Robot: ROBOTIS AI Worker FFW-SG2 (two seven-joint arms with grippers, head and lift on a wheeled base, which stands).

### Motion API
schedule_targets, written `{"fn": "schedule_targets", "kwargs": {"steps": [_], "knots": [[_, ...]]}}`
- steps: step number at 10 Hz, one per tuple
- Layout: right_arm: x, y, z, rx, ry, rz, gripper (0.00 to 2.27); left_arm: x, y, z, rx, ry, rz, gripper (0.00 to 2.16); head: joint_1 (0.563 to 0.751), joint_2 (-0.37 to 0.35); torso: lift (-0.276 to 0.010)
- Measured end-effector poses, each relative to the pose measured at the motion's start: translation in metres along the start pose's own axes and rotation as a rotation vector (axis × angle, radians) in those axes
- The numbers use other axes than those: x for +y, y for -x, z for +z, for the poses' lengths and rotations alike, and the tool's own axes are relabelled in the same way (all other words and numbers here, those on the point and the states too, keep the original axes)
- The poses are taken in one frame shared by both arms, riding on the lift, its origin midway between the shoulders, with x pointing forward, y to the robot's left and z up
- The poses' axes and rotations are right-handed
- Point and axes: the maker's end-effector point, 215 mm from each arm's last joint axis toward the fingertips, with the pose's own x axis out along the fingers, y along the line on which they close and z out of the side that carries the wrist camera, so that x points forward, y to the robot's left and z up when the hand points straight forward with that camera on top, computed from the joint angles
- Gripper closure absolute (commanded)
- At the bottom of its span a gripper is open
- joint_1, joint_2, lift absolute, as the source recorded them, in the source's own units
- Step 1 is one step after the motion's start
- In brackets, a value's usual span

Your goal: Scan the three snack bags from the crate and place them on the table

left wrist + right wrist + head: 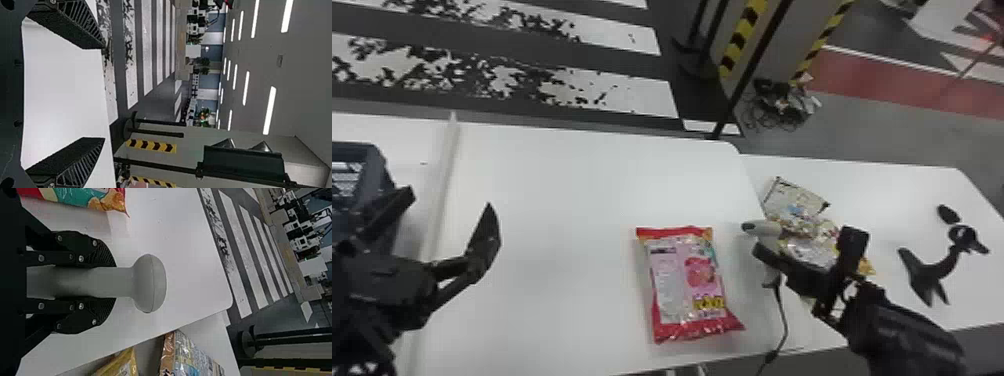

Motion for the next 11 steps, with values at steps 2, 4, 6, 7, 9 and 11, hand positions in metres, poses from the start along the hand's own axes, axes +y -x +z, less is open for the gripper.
{"fn": "schedule_targets", "kwargs": {"steps": [2,4,6,7,9,11], "knots": [[-0.013,-0.004,-0.003,0.006,0.020,-0.027,1.98,0.002,-0.003,-0.002,0.002,0.004,0.003,0.03,0.695,-0.350,-0.062],[-0.015,-0.007,-0.005,0.019,0.045,-0.037,0.47,0.001,-0.005,-0.003,0.004,0.006,0.001,0.03,0.695,-0.350,-0.062],[-0.011,-0.006,-0.002,0.013,0.050,-0.024,0.01,0.001,-0.006,-0.004,0.004,0.007,0.001,0.03,0.695,-0.350,-0.062],[-0.005,-0.002,0.002,-0.001,0.055,-0.014,0.06,0.000,-0.006,-0.004,0.006,0.008,0.000,0.03,0.695,-0.350,-0.062],[0.016,0.015,0.018,-0.060,0.079,0.004,0.06,-0.002,-0.006,-0.007,0.012,0.010,0.002,0.03,0.695,-0.350,-0.062],[0.052,0.039,0.023,-0.057,0.017,0.087,0.06,-0.003,-0.006,-0.006,0.011,0.007,0.001,0.03,0.695,-0.350,-0.062]]}}
